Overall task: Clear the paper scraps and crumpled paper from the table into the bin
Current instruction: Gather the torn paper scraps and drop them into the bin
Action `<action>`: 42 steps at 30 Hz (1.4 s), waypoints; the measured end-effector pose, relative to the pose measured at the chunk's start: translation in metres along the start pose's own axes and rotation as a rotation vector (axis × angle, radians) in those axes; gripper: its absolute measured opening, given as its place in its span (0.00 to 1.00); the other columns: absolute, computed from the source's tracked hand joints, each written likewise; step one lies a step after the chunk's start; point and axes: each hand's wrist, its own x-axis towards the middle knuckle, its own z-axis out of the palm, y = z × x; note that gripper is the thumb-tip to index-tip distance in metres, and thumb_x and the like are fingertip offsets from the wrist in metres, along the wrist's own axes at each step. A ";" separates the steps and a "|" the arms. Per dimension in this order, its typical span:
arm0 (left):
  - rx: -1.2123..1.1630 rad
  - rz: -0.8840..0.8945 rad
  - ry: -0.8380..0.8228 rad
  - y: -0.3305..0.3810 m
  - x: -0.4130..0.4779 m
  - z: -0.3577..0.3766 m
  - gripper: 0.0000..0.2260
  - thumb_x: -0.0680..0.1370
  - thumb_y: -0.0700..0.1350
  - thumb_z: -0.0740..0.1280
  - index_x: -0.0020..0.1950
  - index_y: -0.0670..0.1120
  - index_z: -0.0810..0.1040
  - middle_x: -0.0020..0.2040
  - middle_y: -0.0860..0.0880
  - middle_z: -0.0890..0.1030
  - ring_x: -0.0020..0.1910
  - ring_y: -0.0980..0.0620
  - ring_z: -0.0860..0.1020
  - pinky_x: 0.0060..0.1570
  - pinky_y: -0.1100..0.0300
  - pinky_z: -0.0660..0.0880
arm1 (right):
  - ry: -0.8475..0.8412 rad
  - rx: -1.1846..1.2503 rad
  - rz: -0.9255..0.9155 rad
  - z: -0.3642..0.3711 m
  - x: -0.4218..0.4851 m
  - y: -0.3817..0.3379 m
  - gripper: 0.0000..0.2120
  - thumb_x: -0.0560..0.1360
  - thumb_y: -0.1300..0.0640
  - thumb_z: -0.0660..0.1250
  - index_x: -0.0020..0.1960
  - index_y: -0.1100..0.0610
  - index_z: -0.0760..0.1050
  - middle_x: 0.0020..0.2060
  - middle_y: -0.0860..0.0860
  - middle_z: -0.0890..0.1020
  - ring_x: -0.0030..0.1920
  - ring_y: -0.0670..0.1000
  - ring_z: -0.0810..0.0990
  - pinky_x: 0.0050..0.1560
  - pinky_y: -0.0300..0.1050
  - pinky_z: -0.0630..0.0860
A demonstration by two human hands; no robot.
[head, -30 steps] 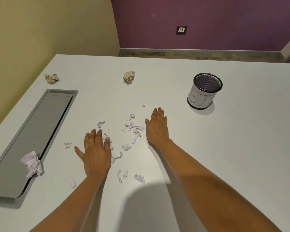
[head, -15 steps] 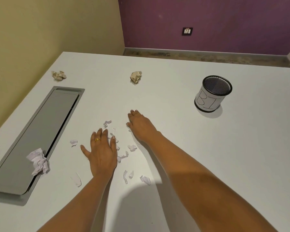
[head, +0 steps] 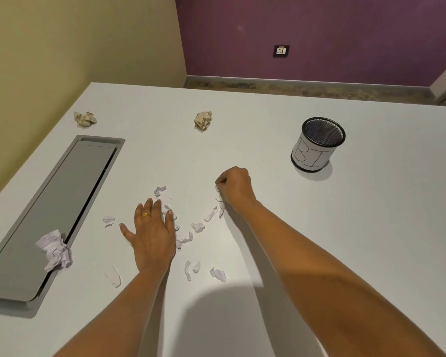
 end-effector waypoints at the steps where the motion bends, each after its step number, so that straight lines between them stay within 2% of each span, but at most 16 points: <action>1: 0.002 0.001 -0.001 0.001 0.000 0.000 0.19 0.80 0.51 0.52 0.69 0.45 0.66 0.71 0.46 0.68 0.73 0.47 0.60 0.68 0.34 0.52 | 0.026 0.092 0.058 -0.004 0.000 0.001 0.11 0.72 0.71 0.61 0.47 0.65 0.82 0.48 0.60 0.84 0.47 0.56 0.83 0.49 0.47 0.81; 2: 0.003 0.000 -0.002 0.001 0.000 -0.001 0.19 0.80 0.51 0.52 0.69 0.45 0.66 0.71 0.46 0.68 0.73 0.47 0.61 0.68 0.34 0.52 | 0.045 0.183 0.111 -0.009 -0.001 0.001 0.10 0.72 0.71 0.62 0.45 0.65 0.82 0.46 0.60 0.84 0.42 0.55 0.84 0.45 0.45 0.82; 4: 0.001 0.000 -0.004 0.002 0.000 -0.001 0.19 0.80 0.51 0.52 0.69 0.45 0.66 0.71 0.46 0.68 0.73 0.46 0.60 0.67 0.34 0.52 | 0.068 0.336 0.180 -0.019 -0.003 0.003 0.07 0.72 0.71 0.65 0.45 0.65 0.82 0.42 0.58 0.84 0.31 0.49 0.82 0.31 0.36 0.79; 6: -0.001 0.000 -0.006 0.002 0.000 -0.002 0.19 0.80 0.51 0.52 0.68 0.45 0.66 0.71 0.45 0.68 0.73 0.46 0.60 0.67 0.33 0.52 | 0.086 0.434 0.217 -0.030 -0.005 0.005 0.06 0.72 0.70 0.67 0.45 0.65 0.81 0.38 0.56 0.81 0.21 0.41 0.77 0.18 0.28 0.70; 7: -0.003 0.000 -0.007 0.002 -0.001 -0.002 0.19 0.80 0.51 0.53 0.68 0.45 0.66 0.71 0.45 0.68 0.73 0.46 0.60 0.67 0.33 0.52 | 0.106 0.461 0.228 -0.035 -0.005 0.005 0.05 0.71 0.69 0.68 0.45 0.64 0.82 0.38 0.55 0.80 0.20 0.40 0.76 0.16 0.27 0.67; 10: 0.003 0.003 -0.013 0.003 -0.001 -0.003 0.19 0.80 0.50 0.53 0.69 0.45 0.66 0.71 0.45 0.68 0.73 0.46 0.60 0.67 0.33 0.52 | 0.182 0.517 0.213 -0.050 -0.003 0.007 0.06 0.70 0.68 0.71 0.47 0.63 0.83 0.43 0.56 0.84 0.33 0.48 0.78 0.23 0.25 0.71; 12: 0.001 0.003 -0.014 0.004 -0.002 -0.004 0.19 0.80 0.50 0.54 0.69 0.45 0.66 0.71 0.45 0.68 0.73 0.46 0.60 0.67 0.33 0.52 | 0.233 0.561 0.185 -0.060 0.000 0.009 0.07 0.70 0.67 0.72 0.48 0.63 0.83 0.46 0.57 0.85 0.40 0.47 0.79 0.30 0.21 0.72; 14: -0.001 0.002 -0.013 0.004 -0.002 -0.005 0.19 0.80 0.50 0.54 0.68 0.44 0.66 0.71 0.45 0.68 0.73 0.46 0.61 0.67 0.33 0.52 | 0.291 0.623 0.173 -0.073 0.004 0.010 0.08 0.70 0.66 0.72 0.49 0.63 0.82 0.46 0.56 0.85 0.40 0.47 0.79 0.39 0.25 0.74; 15: 0.001 0.001 -0.015 0.005 -0.002 -0.006 0.19 0.80 0.50 0.54 0.68 0.44 0.66 0.71 0.45 0.68 0.73 0.46 0.61 0.67 0.33 0.52 | 0.325 0.652 0.163 -0.080 0.006 0.010 0.09 0.70 0.66 0.72 0.50 0.64 0.82 0.45 0.56 0.84 0.38 0.46 0.79 0.40 0.25 0.74; 18: 0.014 0.006 -0.017 0.005 -0.003 -0.007 0.18 0.80 0.49 0.54 0.68 0.44 0.67 0.70 0.44 0.68 0.73 0.46 0.61 0.67 0.33 0.53 | 0.452 0.731 0.128 -0.107 0.014 0.013 0.10 0.70 0.67 0.71 0.51 0.67 0.81 0.40 0.54 0.81 0.33 0.42 0.76 0.35 0.23 0.72; 22: 0.009 0.001 -0.018 0.006 -0.003 -0.008 0.18 0.80 0.49 0.55 0.68 0.44 0.67 0.70 0.44 0.69 0.72 0.46 0.61 0.67 0.33 0.53 | 0.645 0.671 0.160 -0.142 0.023 0.026 0.08 0.71 0.66 0.70 0.49 0.64 0.82 0.39 0.52 0.83 0.39 0.45 0.79 0.37 0.23 0.73; 25: 0.015 -0.003 -0.030 0.006 -0.003 -0.008 0.19 0.80 0.49 0.54 0.69 0.44 0.66 0.71 0.44 0.68 0.73 0.46 0.61 0.67 0.34 0.53 | 0.736 0.491 0.179 -0.159 0.029 0.038 0.07 0.72 0.67 0.69 0.49 0.63 0.83 0.47 0.56 0.85 0.48 0.51 0.82 0.50 0.35 0.77; 27: 0.015 -0.001 -0.032 0.006 -0.003 -0.008 0.19 0.80 0.49 0.54 0.69 0.44 0.66 0.71 0.44 0.68 0.73 0.46 0.61 0.68 0.34 0.53 | 0.729 0.371 0.197 -0.164 0.033 0.044 0.07 0.72 0.67 0.68 0.49 0.64 0.82 0.49 0.57 0.84 0.51 0.54 0.82 0.54 0.39 0.77; 32: 0.000 -0.003 -0.026 0.006 -0.004 -0.008 0.19 0.80 0.49 0.55 0.69 0.44 0.66 0.71 0.44 0.68 0.73 0.46 0.61 0.68 0.34 0.52 | 0.618 0.114 0.216 -0.163 0.040 0.050 0.07 0.74 0.66 0.66 0.49 0.64 0.82 0.53 0.60 0.82 0.54 0.59 0.80 0.49 0.41 0.72; 38: 0.000 0.000 -0.024 0.007 -0.004 -0.009 0.19 0.80 0.48 0.55 0.69 0.43 0.67 0.71 0.43 0.68 0.73 0.46 0.61 0.68 0.34 0.52 | 0.611 -0.047 0.124 -0.154 0.036 0.052 0.09 0.75 0.66 0.63 0.48 0.65 0.82 0.50 0.63 0.83 0.52 0.62 0.80 0.55 0.49 0.76; 42: 0.006 0.001 -0.013 0.006 -0.004 -0.008 0.18 0.80 0.48 0.55 0.68 0.43 0.68 0.70 0.44 0.69 0.72 0.45 0.62 0.67 0.33 0.53 | 0.623 -0.018 -0.004 -0.147 0.031 0.047 0.13 0.75 0.70 0.59 0.52 0.64 0.81 0.53 0.58 0.83 0.54 0.56 0.80 0.55 0.40 0.72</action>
